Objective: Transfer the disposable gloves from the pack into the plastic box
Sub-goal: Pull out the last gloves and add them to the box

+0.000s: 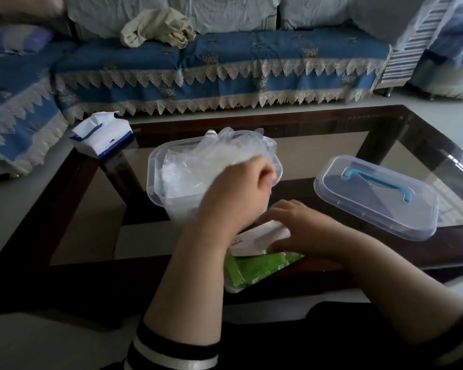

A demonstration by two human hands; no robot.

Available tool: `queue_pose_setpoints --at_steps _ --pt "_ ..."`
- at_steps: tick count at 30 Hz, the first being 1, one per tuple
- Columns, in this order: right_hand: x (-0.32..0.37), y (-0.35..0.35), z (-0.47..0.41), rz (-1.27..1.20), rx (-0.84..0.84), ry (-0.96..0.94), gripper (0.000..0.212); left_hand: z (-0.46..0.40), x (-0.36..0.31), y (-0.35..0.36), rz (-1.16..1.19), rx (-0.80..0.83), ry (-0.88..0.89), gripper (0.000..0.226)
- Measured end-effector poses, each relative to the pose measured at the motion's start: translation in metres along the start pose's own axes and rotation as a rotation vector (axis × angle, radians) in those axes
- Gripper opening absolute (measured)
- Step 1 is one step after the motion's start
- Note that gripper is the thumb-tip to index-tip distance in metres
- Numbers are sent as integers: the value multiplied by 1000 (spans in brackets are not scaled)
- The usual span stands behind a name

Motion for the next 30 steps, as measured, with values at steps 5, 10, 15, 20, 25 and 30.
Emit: queue_pose_setpoints --at_steps 5,10,15,20,25,30 --pt "-12 15 -2 -60 -77 59 29 20 24 57 -252 510 -169 34" --pt "-10 11 0 -76 -128 122 19 25 43 83 -354 486 -211 61" --pt "-6 6 0 -154 -247 93 18 26 46 82 -321 336 -188 58" --pt "1 -10 7 -322 -447 24 13 25 49 85 -320 307 -207 57" --pt "-2 -55 43 -853 -934 -65 20 23 50 89 -335 449 -243 62" --pt "-14 -77 58 -946 -1084 -129 15 16 30 31 -135 50 -254 30"
Point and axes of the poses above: each hand's wrist, its own z-axis away from the middle knuckle, its own y-axis out of the palm, x = y × z, the point moved 5 cm from there along -z, towards the middle knuckle, and after that the axes turned 1 degree about -z, right-handed, at the moved point
